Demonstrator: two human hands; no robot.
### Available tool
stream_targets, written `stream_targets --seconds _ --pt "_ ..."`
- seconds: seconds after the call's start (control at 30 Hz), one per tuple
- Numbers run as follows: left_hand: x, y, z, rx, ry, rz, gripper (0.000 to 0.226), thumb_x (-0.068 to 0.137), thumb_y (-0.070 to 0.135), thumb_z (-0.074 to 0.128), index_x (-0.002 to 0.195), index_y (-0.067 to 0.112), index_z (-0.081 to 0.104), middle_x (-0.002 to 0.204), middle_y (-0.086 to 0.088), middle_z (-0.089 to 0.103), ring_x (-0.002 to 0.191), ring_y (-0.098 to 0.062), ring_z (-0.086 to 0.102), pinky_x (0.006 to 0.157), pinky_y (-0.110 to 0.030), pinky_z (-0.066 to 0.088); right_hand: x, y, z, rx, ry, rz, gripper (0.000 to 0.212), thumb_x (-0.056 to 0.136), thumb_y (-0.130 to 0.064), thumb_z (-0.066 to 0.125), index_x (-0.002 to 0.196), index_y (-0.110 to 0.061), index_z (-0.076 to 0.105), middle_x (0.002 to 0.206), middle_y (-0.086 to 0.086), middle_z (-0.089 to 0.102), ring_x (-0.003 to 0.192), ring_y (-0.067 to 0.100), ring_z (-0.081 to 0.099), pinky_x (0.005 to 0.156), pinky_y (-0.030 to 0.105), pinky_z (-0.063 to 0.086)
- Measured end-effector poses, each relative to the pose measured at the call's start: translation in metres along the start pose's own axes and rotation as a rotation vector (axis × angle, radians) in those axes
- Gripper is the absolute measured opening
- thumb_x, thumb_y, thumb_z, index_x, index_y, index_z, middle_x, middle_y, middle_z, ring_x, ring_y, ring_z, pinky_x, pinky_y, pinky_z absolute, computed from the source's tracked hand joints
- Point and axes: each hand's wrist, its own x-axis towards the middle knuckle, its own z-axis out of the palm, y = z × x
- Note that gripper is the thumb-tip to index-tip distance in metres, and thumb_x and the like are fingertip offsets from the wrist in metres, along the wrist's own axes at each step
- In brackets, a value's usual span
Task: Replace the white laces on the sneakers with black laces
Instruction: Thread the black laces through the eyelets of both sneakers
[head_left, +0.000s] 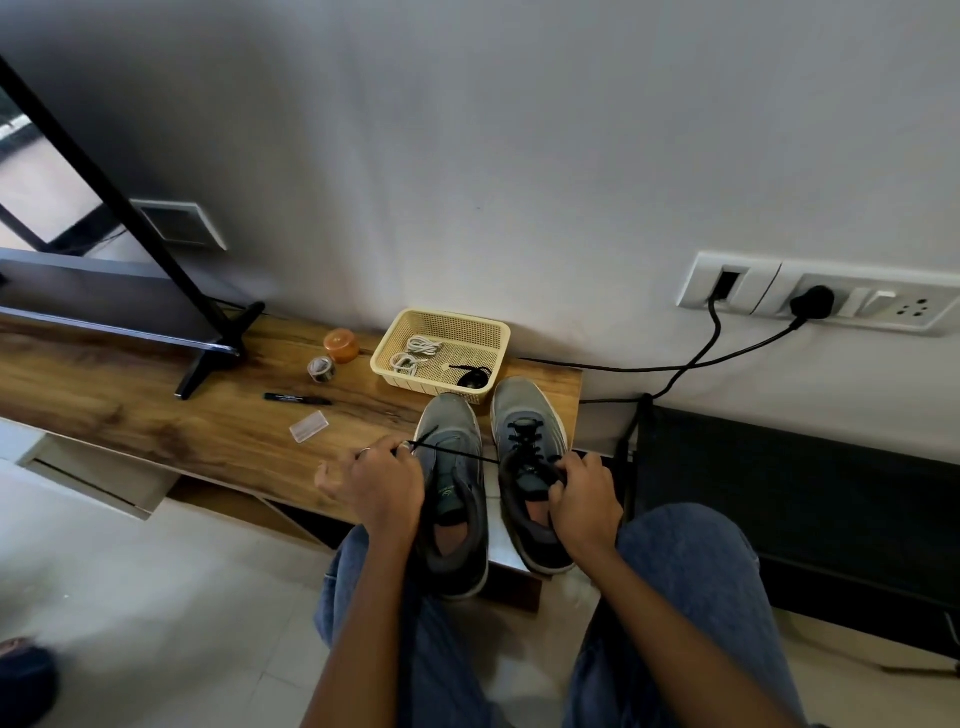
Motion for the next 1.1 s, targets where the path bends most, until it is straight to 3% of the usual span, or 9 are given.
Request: stream_targets --seconds 0.17,0.3,0.4,0.47,0.53,0.7,0.87,1.0,1.1 --pt "-0.005 0.004 0.004 0.044 -0.067 0.066 0.024 0.094 0.026 0.05 0.113 0.024 0.065 0.114 -0.003 0.067 0.127 -0.022 0.04 0.111 -0.051 0.007 0.002 0.002 -0.001 0.012 -0.02 0.004 0.024 0.088 -0.019 0.055 0.111 -0.017 0.055 0.113 0.004 0.047 0.107 0.021 0.047 0.076 0.035 0.049" --pt "-0.023 0.018 0.009 0.033 -0.175 0.338 0.053 0.09 0.04 0.053 0.139 0.026 0.04 0.144 0.002 0.044 0.144 -0.02 0.019 0.113 -0.052 -0.005 0.005 0.007 -0.002 0.019 -0.044 -0.023 0.032 0.083 -0.037 0.06 0.109 -0.018 0.055 0.111 0.002 0.048 0.107 0.022 0.046 0.083 0.037 0.046" --pt "-0.044 0.036 0.02 0.097 -0.289 0.545 0.062 0.089 0.049 0.05 0.143 0.023 0.036 0.148 0.004 0.041 0.146 -0.018 0.012 0.115 -0.047 -0.01 0.008 0.008 -0.002 -0.021 -0.03 -0.069 0.042 0.08 -0.041 0.063 0.114 -0.019 0.054 0.114 0.001 0.05 0.11 0.021 0.046 0.088 0.037 0.043" --pt "-0.053 0.046 0.034 0.189 -0.327 0.623 0.063 0.088 0.048 0.05 0.142 0.017 0.04 0.145 0.001 0.046 0.146 -0.02 0.016 0.108 -0.042 -0.028 0.013 0.005 -0.003 -0.053 -0.023 -0.115 0.042 0.081 -0.036 0.063 0.117 -0.017 0.053 0.116 0.002 0.052 0.111 0.021 0.046 0.089 0.036 0.043" --pt "-0.057 0.053 0.048 0.25 -0.338 0.632 0.059 0.09 0.048 0.049 0.138 0.013 0.043 0.142 -0.003 0.049 0.145 -0.022 0.019 0.101 -0.04 -0.036 0.02 0.0 -0.005 -0.063 -0.01 -0.16 0.043 0.083 -0.029 0.062 0.122 -0.015 0.051 0.119 0.004 0.052 0.111 0.022 0.047 0.09 0.036 0.044" --pt "-0.053 0.066 0.059 0.283 -0.336 0.555 0.03 0.096 0.038 0.049 0.113 0.016 0.06 0.115 -0.003 0.066 0.137 -0.022 0.036 0.109 -0.046 -0.02 0.031 -0.004 -0.004 -0.116 -0.091 -0.23 0.033 0.091 -0.024 0.056 0.122 -0.013 0.054 0.119 0.006 0.054 0.11 0.022 0.051 0.085 0.035 0.047" --pt "-0.053 0.063 0.063 0.323 -0.292 0.525 0.005 0.082 0.026 0.069 0.081 0.021 0.069 0.074 0.001 0.069 0.102 -0.018 0.063 0.113 -0.05 -0.007 0.033 0.002 -0.002 -0.1 -0.088 -0.183 0.021 0.091 -0.013 0.05 0.109 -0.011 0.062 0.109 0.007 0.061 0.101 0.024 0.056 0.076 0.034 0.046" --pt "-0.054 0.056 0.068 0.349 -0.306 0.529 0.009 0.085 0.025 0.062 0.092 0.022 0.067 0.084 0.001 0.068 0.093 -0.019 0.064 0.114 -0.052 -0.01 0.034 0.007 -0.004 -0.056 -0.079 -0.141 0.022 0.089 -0.01 0.052 0.106 -0.011 0.065 0.107 0.009 0.06 0.098 0.026 0.058 0.074 0.033 0.046" --pt "-0.053 0.051 0.071 0.335 -0.234 0.569 0.008 0.074 0.025 0.073 0.079 0.021 0.069 0.065 0.001 0.065 0.074 -0.019 0.066 0.115 -0.054 -0.001 0.034 0.008 -0.005 -0.035 -0.068 -0.121 0.02 0.088 -0.009 0.053 0.103 -0.01 0.065 0.105 0.009 0.06 0.096 0.027 0.058 0.07 0.031 0.042"
